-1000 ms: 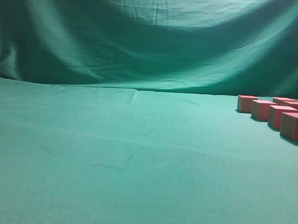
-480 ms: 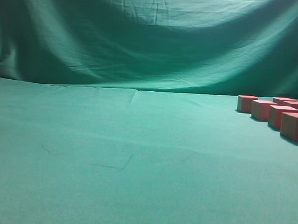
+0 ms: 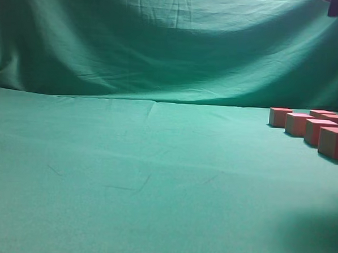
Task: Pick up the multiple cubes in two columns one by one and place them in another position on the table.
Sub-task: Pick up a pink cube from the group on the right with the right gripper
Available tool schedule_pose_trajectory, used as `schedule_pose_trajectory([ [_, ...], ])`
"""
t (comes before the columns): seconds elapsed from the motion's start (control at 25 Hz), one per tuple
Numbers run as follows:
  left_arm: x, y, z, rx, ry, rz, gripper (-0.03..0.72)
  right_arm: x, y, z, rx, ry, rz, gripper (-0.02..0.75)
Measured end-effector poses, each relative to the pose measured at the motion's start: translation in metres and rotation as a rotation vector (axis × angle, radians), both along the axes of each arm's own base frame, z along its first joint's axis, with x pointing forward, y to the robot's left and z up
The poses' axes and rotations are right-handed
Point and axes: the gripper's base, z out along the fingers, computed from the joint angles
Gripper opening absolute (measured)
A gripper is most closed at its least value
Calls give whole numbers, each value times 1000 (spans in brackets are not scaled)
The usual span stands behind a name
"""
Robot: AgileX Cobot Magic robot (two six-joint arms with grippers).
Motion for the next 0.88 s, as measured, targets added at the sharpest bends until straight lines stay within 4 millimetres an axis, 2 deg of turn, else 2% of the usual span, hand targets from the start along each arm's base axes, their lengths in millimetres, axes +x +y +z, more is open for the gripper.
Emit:
schedule_pose_trajectory([
  [0.12, 0, 0, 0, 0, 0, 0, 0, 2, 1, 0, 6, -18, -1, 415],
  [0.2, 0, 0, 0, 0, 0, 0, 0, 4, 1, 0, 14, -40, -5, 475],
  [0.28, 0, 0, 0, 0, 0, 0, 0, 5, 2, 0, 20, -55, -8, 461],
  [0.32, 0, 0, 0, 0, 0, 0, 0, 6, 2, 1, 24, -62, -17, 502],
  [0.72, 0, 0, 0, 0, 0, 0, 0, 10, 3, 1, 40, -96, -49, 487],
  [0.88, 0, 0, 0, 0, 0, 0, 0, 13, 4, -9, 25, -61, -55, 487],
])
